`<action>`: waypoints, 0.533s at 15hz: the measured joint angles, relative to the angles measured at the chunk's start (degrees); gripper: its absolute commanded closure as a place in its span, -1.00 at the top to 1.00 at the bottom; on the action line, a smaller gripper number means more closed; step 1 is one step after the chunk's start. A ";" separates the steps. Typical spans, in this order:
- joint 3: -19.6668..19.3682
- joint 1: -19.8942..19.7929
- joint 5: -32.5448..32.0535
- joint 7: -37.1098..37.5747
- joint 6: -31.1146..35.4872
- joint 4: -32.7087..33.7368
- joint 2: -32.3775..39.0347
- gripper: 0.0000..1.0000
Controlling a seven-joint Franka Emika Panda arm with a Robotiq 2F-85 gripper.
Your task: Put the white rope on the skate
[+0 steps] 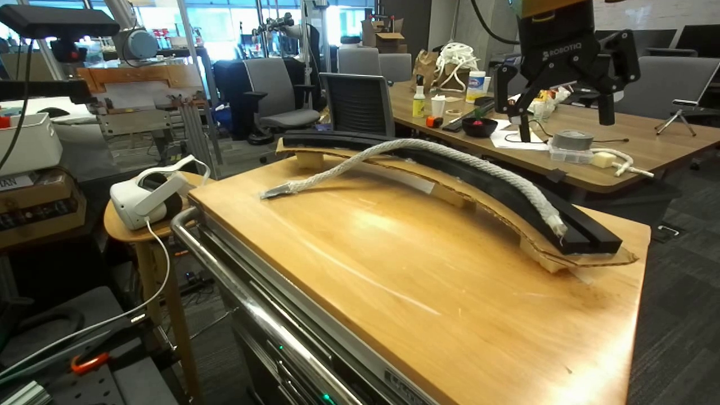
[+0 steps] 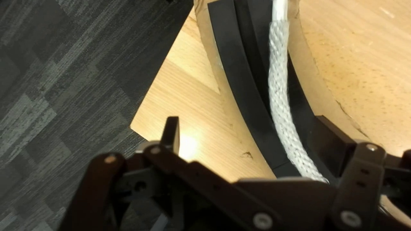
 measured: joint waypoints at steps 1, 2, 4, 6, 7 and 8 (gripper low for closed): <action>0.00 0.00 0.00 0.00 -0.06 -0.01 0.06 1.00; 0.10 -0.05 0.48 -0.45 -0.06 -0.01 0.18 1.00; 1.43 -0.91 4.13 -4.97 0.46 -0.06 0.17 1.00; 2.96 -1.94 7.75 -10.49 1.14 -0.31 -0.14 1.00; 3.54 -2.44 9.45 -13.39 1.74 -0.81 -0.56 1.00; 3.96 -2.90 10.82 -16.31 2.96 -1.64 -1.19 1.00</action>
